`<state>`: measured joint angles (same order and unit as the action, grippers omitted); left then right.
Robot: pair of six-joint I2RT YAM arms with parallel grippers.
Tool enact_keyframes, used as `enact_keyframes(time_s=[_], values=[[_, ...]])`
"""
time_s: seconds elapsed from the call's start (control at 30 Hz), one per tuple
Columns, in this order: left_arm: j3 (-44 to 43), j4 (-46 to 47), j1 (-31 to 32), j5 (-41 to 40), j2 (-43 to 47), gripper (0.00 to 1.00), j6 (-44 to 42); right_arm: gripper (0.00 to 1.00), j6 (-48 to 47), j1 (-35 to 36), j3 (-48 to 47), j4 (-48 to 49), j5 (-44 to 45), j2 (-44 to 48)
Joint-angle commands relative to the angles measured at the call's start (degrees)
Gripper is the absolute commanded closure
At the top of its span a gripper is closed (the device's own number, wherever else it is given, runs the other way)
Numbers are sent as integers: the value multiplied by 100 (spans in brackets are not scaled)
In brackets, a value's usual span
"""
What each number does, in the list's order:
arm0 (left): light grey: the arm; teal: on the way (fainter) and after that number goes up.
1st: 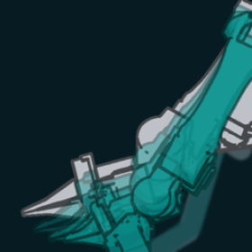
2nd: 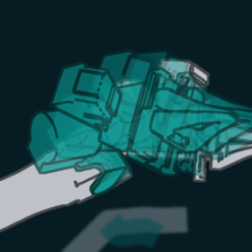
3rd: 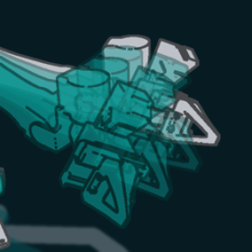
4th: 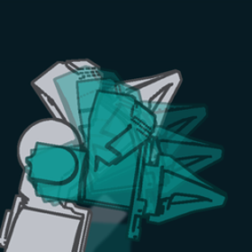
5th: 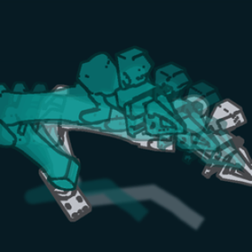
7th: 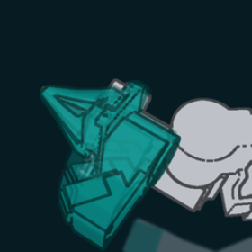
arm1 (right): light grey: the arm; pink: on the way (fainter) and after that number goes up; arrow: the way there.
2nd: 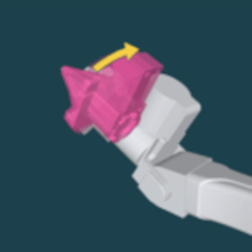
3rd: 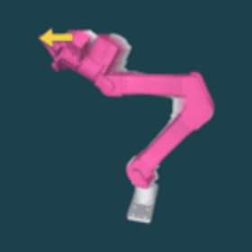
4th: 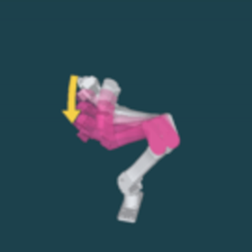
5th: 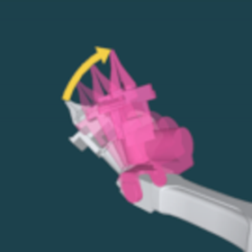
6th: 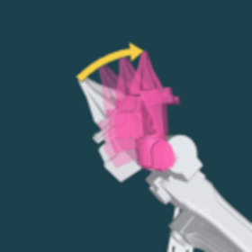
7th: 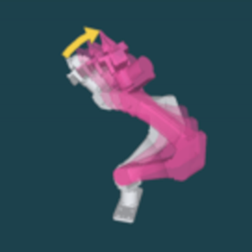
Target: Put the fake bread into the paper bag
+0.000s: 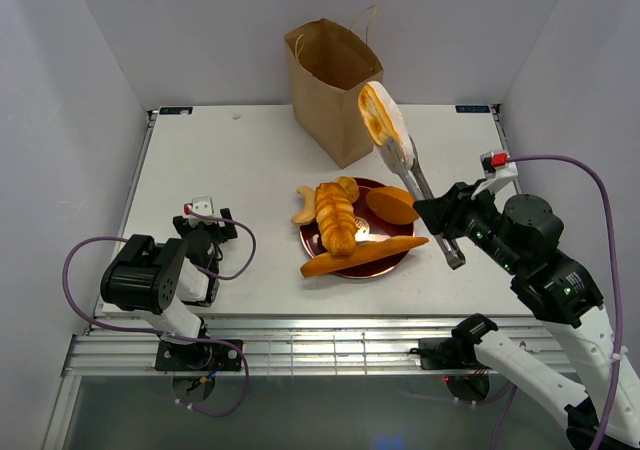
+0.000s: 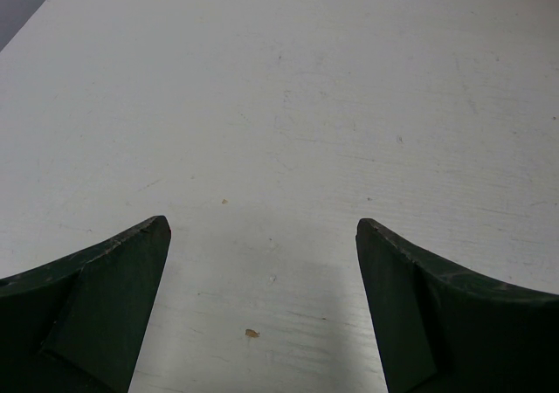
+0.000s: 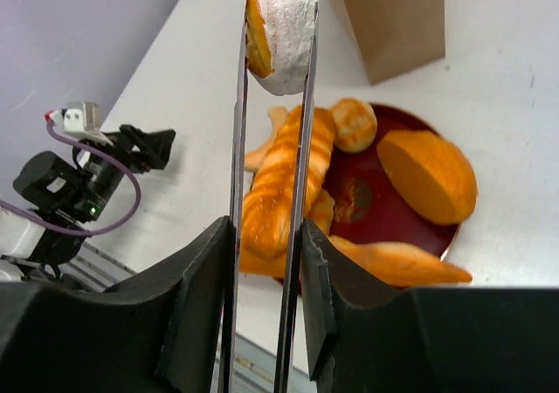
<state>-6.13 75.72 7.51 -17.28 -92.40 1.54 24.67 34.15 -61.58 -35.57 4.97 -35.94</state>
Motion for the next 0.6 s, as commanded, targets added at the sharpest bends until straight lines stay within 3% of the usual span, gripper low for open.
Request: enact_keyframes(time_s=[0.0, 0.17, 0.57], values=[[-55, 575, -21, 75, 99, 2, 74, 84, -717, 13, -530, 1121, -110, -325], [-55, 584, -21, 75, 99, 2, 74, 82, -1033, 13, -1020, 1868, -14, -1062], [-55, 575, -30, 75, 99, 2, 75, 82, -1974, -5, -3131, 2274, 435, -3506]])
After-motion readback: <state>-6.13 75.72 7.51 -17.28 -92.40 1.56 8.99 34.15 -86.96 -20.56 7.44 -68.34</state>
